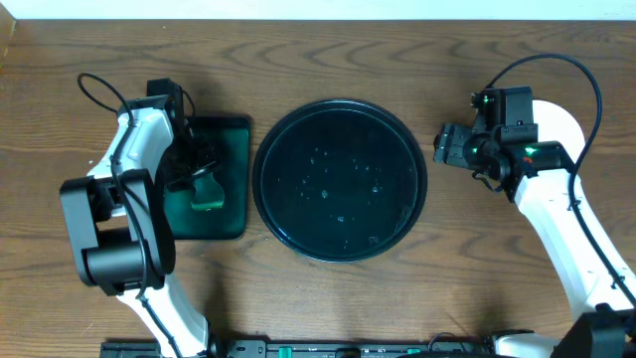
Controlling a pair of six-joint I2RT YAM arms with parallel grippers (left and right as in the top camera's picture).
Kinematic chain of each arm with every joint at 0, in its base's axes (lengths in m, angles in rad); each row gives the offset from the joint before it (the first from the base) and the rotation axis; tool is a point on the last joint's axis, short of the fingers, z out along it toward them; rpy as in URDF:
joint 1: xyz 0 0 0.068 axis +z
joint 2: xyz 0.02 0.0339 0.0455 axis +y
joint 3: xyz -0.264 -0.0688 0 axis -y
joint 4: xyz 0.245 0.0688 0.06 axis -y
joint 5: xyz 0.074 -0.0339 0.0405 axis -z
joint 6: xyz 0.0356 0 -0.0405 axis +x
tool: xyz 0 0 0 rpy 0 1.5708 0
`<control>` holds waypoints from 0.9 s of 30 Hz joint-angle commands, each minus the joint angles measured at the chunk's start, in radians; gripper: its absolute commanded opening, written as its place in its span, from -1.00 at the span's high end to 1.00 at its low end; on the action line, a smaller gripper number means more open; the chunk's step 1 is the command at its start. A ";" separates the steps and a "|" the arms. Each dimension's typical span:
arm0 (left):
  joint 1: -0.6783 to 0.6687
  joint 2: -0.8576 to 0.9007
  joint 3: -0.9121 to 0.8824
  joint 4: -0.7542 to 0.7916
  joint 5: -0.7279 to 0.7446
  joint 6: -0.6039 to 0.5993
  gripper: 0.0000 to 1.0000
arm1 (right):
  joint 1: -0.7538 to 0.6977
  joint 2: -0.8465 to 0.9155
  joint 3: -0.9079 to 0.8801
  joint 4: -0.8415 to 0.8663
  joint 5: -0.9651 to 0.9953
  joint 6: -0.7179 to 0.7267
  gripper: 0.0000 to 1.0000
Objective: Clean dirty plates on tray and stack at the side
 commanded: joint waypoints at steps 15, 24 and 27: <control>-0.204 -0.742 0.025 -0.101 0.013 0.074 -0.52 | 0.008 -0.386 0.068 -0.013 0.027 -0.365 -0.99; -0.293 -1.067 0.025 -0.238 0.009 0.073 -0.55 | 0.007 -0.554 0.068 -0.085 0.027 -0.423 -0.99; -0.293 -1.195 0.025 -0.285 0.009 0.073 -0.61 | 0.007 -0.581 0.068 -0.130 0.027 -0.422 -0.98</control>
